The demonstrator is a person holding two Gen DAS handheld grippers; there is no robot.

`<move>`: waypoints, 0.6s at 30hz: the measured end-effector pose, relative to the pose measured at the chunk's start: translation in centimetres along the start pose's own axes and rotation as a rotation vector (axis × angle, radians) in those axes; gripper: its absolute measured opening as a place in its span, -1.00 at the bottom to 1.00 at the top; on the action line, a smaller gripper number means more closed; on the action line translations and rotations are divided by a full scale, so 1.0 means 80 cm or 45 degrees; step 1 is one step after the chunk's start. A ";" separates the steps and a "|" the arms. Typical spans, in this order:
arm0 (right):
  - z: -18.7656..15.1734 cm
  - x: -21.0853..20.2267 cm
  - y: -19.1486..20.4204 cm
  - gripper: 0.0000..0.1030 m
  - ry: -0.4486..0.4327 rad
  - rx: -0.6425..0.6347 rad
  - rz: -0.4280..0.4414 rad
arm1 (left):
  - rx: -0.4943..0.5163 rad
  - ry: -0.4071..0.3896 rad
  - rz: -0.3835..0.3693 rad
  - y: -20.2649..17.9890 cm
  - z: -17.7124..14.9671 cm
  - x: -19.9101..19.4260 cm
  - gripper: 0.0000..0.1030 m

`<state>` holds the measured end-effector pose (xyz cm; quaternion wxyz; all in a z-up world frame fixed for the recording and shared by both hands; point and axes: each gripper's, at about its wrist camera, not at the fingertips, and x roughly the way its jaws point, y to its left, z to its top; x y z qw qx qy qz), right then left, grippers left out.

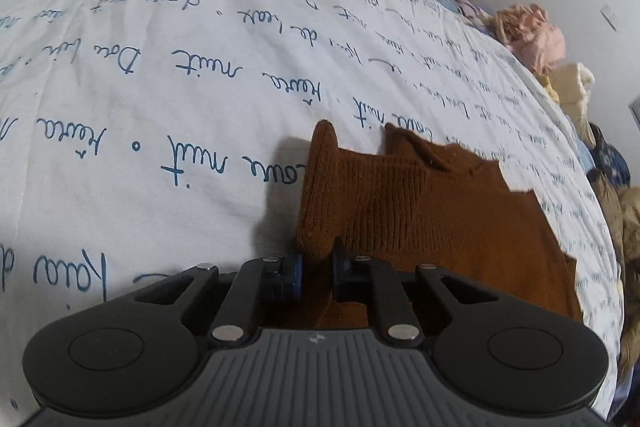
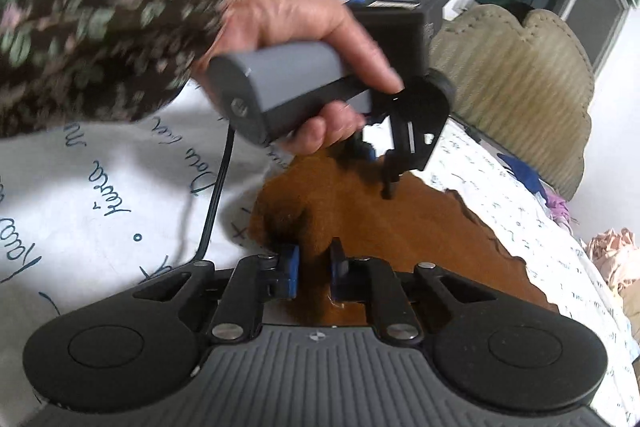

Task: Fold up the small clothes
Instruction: 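Close the right tool on the folded sweater edge while the left tool closes too, then lift the gripped sweater edge with both tools and fold it over the bundle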

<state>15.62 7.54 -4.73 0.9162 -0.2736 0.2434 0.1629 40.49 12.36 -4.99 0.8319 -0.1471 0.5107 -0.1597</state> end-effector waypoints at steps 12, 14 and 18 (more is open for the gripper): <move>-0.028 -0.048 -0.063 -0.94 -0.104 0.162 -0.064 | -0.006 -0.106 0.019 -0.077 0.006 -0.034 -0.77; -0.035 -0.060 -0.075 -0.94 -0.119 0.198 -0.084 | 0.005 -0.109 0.019 -0.103 0.007 -0.032 -0.77; -0.055 -0.065 -0.113 -0.94 -0.082 0.300 -0.065 | 0.052 -0.091 0.038 -0.148 0.004 -0.022 -0.77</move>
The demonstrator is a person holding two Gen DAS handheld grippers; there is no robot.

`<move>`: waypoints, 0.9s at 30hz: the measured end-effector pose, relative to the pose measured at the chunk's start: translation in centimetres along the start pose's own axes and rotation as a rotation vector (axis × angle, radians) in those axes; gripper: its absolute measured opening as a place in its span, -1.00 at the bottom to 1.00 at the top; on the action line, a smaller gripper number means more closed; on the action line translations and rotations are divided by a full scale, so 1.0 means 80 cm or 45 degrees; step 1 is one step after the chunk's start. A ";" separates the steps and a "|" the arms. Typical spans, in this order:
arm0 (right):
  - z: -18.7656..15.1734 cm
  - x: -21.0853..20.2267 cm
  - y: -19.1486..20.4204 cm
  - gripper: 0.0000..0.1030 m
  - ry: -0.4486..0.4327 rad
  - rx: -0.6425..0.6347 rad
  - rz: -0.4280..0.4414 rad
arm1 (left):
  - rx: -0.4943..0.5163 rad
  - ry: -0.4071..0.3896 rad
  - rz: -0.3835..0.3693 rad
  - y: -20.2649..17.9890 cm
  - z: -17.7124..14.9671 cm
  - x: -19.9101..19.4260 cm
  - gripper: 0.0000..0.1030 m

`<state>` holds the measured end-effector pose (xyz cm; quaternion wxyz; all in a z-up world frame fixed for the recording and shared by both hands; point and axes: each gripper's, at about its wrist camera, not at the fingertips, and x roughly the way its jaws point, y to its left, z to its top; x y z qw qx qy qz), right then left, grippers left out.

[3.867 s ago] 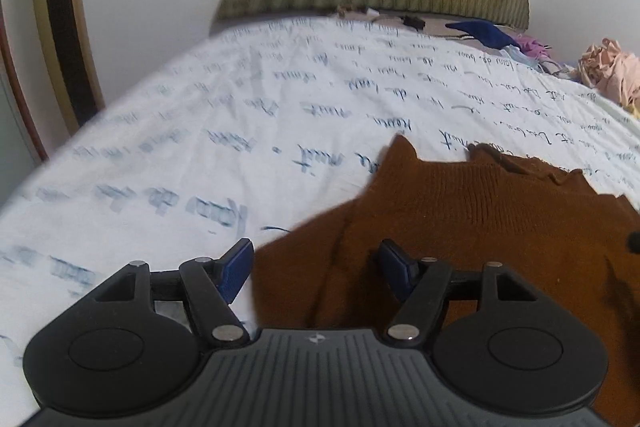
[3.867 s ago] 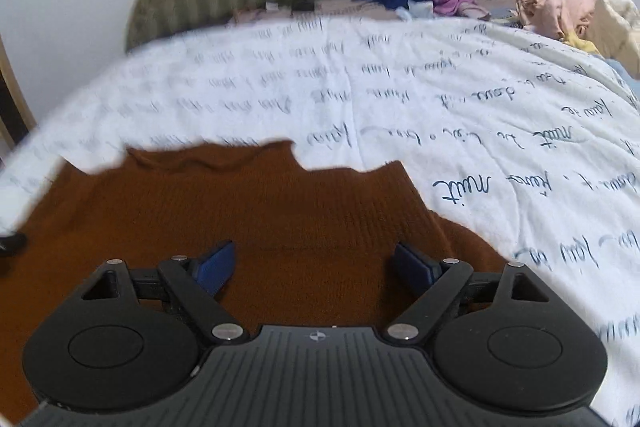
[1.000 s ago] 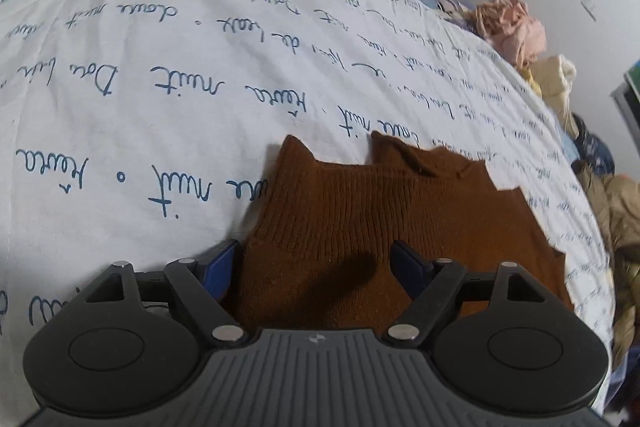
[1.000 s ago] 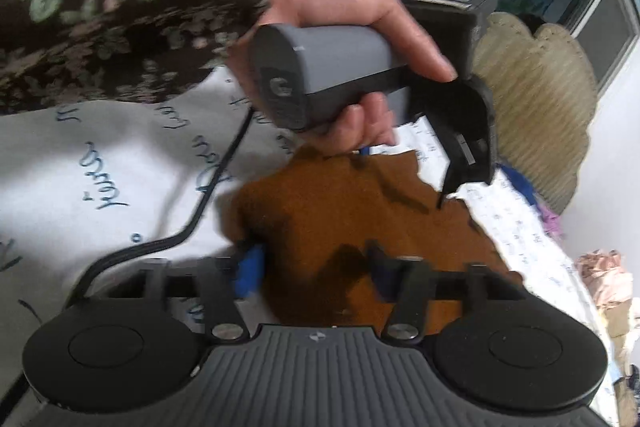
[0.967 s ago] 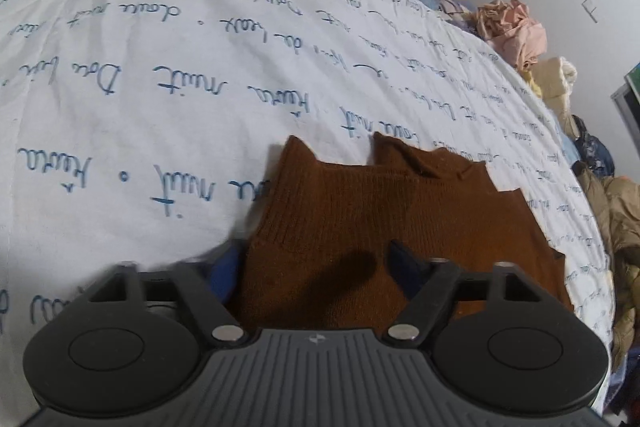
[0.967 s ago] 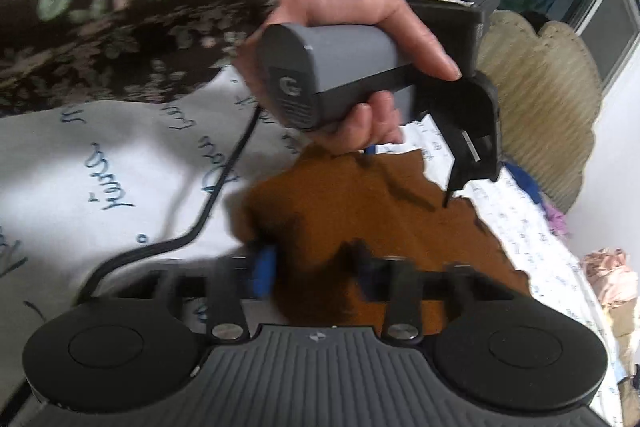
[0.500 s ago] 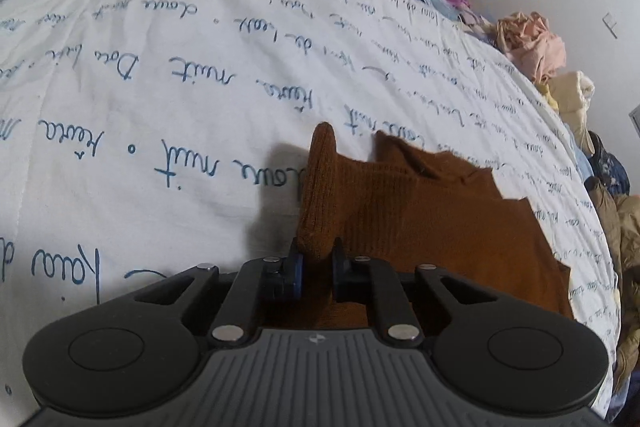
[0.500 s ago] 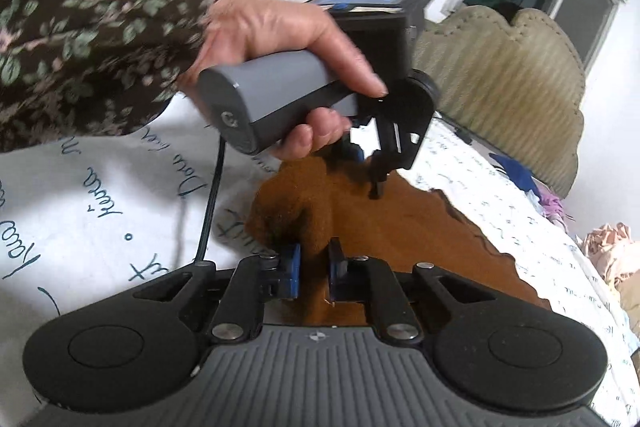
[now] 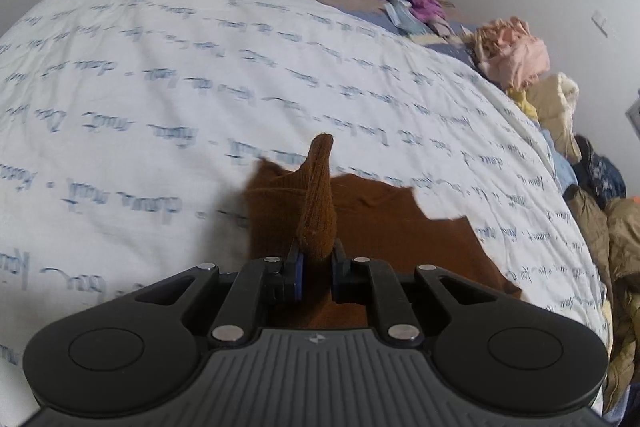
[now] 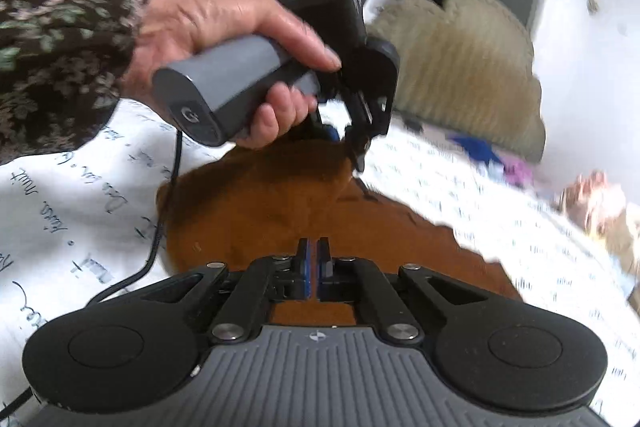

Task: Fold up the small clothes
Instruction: 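Lift the gripped sweater edge with both tools and fold it over the bundle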

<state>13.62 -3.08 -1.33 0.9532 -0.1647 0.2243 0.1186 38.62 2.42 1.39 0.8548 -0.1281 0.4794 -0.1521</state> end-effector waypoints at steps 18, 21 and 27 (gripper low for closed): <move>-0.018 -0.039 0.037 0.02 -0.235 -0.141 0.314 | 0.047 0.058 0.044 0.074 0.000 -0.031 -0.77; -0.024 -0.069 -0.010 0.02 -0.328 0.050 0.572 | 0.004 0.079 -0.070 0.103 -0.005 -0.024 -0.77; 0.001 -0.003 -0.022 0.10 -0.066 0.031 0.350 | 0.050 0.099 -0.107 0.113 -0.004 -0.017 -0.77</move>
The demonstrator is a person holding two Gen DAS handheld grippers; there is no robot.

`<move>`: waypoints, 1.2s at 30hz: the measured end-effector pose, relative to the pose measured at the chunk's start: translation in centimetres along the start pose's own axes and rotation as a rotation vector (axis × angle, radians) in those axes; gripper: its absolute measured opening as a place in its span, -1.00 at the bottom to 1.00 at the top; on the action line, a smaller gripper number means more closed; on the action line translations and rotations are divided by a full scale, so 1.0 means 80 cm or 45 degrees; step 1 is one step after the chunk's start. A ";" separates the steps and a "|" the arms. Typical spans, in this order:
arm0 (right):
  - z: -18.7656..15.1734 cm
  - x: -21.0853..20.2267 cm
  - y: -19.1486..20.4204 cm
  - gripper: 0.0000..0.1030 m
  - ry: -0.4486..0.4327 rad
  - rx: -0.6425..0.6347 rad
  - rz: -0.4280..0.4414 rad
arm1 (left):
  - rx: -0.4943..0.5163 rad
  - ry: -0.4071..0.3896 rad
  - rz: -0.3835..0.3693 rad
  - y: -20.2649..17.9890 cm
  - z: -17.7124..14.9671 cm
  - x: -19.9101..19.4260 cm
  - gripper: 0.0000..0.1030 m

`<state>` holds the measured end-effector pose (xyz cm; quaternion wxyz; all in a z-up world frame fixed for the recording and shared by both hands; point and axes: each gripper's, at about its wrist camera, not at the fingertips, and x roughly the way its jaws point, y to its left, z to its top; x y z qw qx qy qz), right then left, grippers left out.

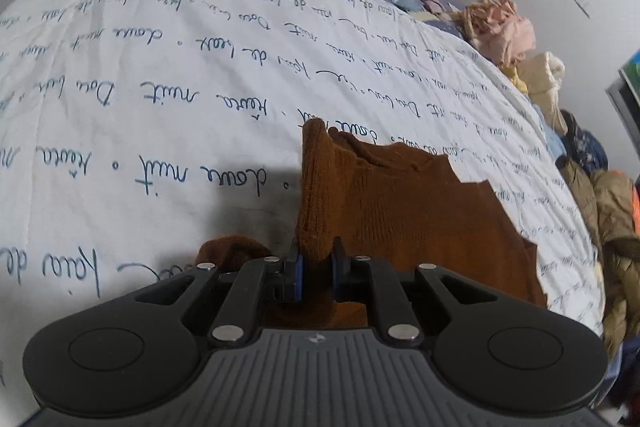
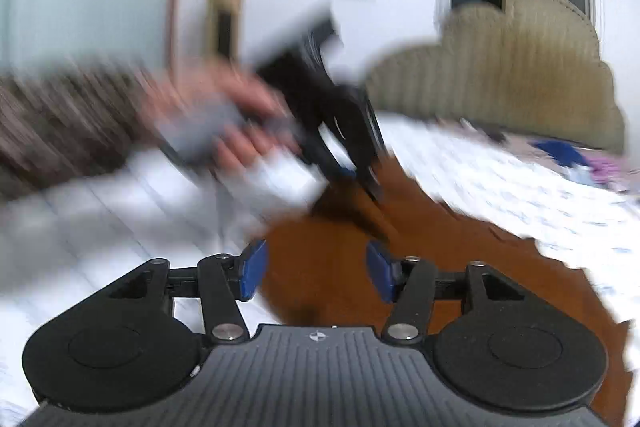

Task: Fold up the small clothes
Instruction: 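Lift the gripped sweater edge with both tools and fold it over the bundle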

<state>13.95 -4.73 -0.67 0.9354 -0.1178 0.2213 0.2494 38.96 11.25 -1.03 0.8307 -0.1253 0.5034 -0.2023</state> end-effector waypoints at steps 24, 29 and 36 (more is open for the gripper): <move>0.009 0.077 0.064 -0.74 0.082 -0.150 -0.118 | -0.044 -0.010 -0.045 -0.010 0.008 -0.003 -0.77; 0.014 0.049 0.023 -0.74 -0.020 0.060 -0.089 | -0.026 -0.024 -0.073 -0.047 0.011 -0.008 -0.76; 0.002 -0.027 -0.051 -0.74 -0.125 0.316 -0.097 | 0.033 -0.037 -0.104 -0.139 0.023 0.002 -0.76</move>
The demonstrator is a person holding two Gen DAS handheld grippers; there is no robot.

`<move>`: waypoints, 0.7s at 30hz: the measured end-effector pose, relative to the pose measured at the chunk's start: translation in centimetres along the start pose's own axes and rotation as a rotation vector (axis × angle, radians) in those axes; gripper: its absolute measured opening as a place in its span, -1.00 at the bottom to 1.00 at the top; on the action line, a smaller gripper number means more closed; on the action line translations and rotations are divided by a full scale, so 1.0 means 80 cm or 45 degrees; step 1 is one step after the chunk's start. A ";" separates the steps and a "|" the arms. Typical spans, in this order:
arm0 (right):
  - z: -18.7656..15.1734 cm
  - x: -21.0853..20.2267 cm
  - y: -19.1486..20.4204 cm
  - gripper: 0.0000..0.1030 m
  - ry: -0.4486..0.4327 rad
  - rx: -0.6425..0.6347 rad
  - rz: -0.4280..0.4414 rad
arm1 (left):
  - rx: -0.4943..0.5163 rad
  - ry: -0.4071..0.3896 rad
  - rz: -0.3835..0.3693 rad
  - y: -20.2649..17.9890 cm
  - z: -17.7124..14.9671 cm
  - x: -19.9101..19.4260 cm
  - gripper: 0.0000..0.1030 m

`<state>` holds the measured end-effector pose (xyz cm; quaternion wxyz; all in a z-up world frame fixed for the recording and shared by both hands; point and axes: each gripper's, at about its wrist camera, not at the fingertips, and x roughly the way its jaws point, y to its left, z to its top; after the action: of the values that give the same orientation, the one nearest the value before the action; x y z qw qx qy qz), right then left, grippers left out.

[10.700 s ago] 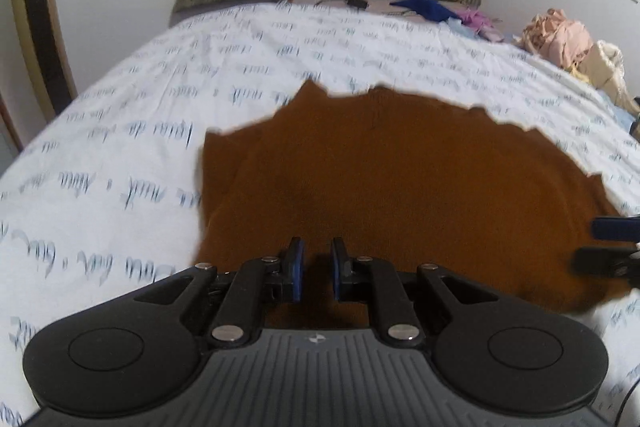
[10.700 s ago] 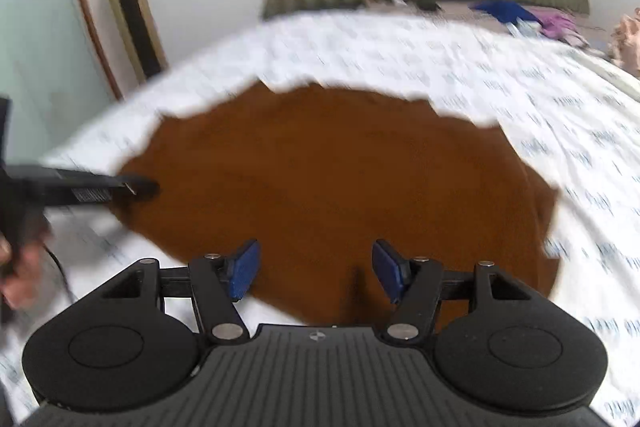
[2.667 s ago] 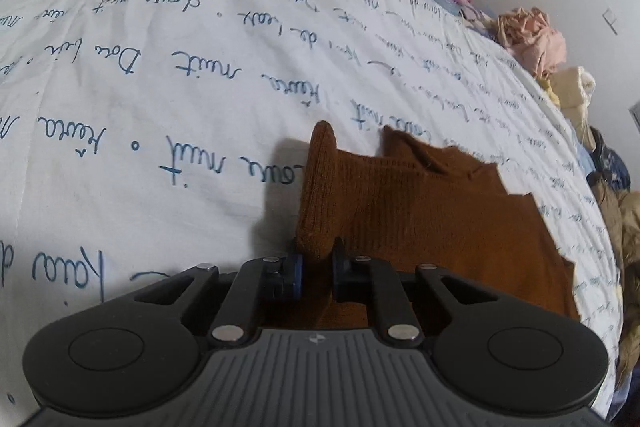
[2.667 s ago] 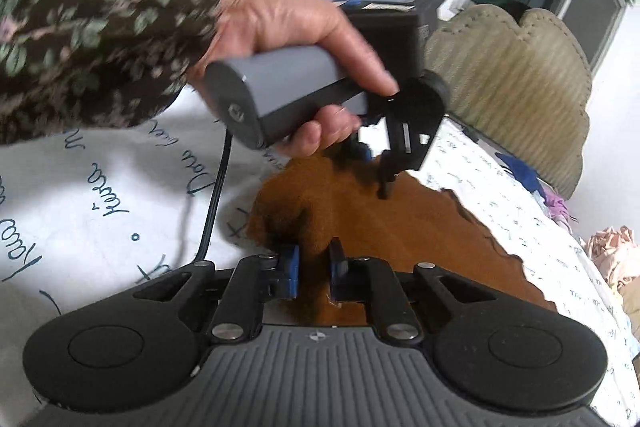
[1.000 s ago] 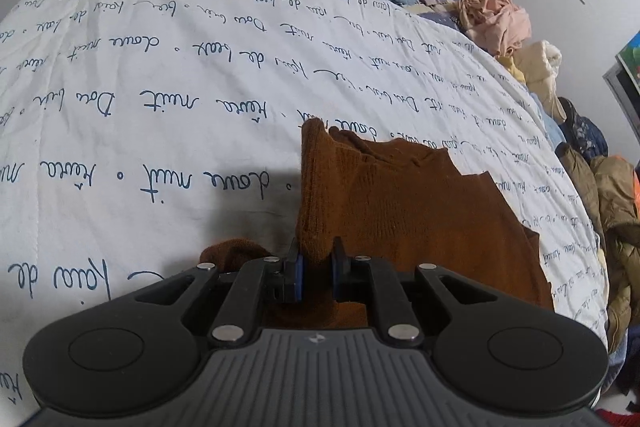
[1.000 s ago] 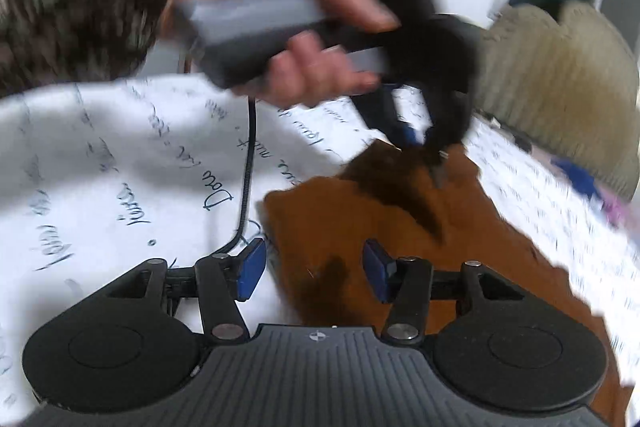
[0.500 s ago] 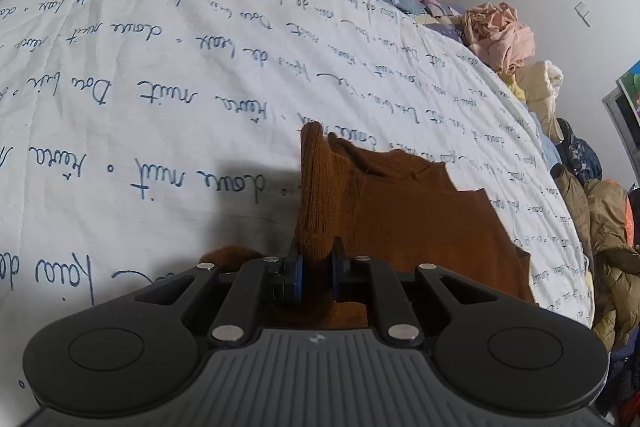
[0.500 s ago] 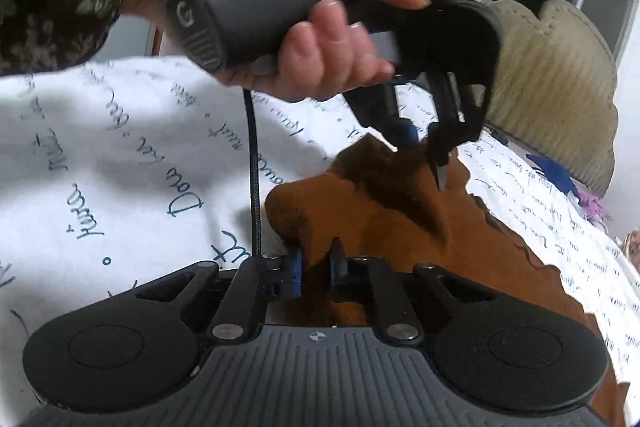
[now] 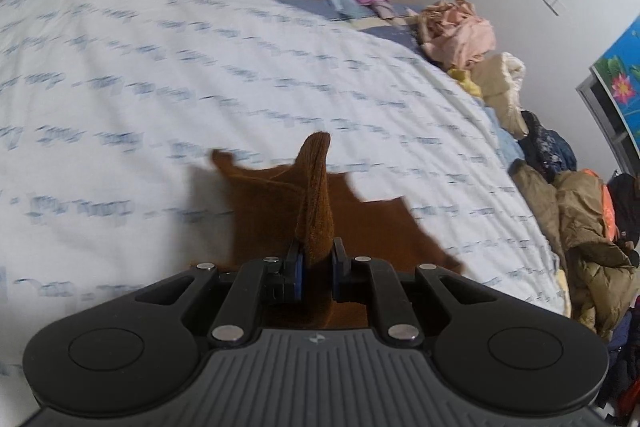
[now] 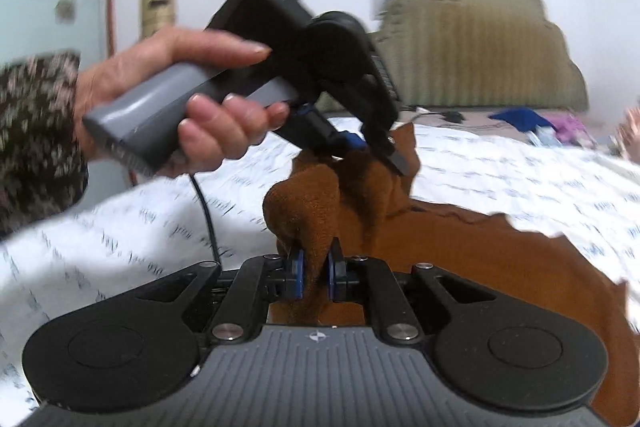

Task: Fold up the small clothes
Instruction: 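Lift the gripped sweater edge with both tools and fold it over the bundle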

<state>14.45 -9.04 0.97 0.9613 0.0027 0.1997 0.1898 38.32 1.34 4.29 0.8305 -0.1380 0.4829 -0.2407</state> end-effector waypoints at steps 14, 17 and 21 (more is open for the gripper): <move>-0.051 -0.078 -0.213 -0.74 -0.024 0.480 -0.154 | 0.090 0.040 0.065 -0.203 -0.006 0.170 -0.76; -0.078 -0.078 -0.246 -0.74 0.003 0.613 -0.159 | 0.141 0.081 0.105 -0.233 -0.016 0.202 -0.76; -0.119 -0.072 -0.270 -0.74 0.071 0.795 -0.160 | 0.198 0.121 0.094 -0.250 -0.036 0.224 -0.76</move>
<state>13.76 -31.87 -7.33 0.9180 0.2800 0.2743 0.0596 37.99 -25.10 -1.11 0.8232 -0.0436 0.5064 -0.2531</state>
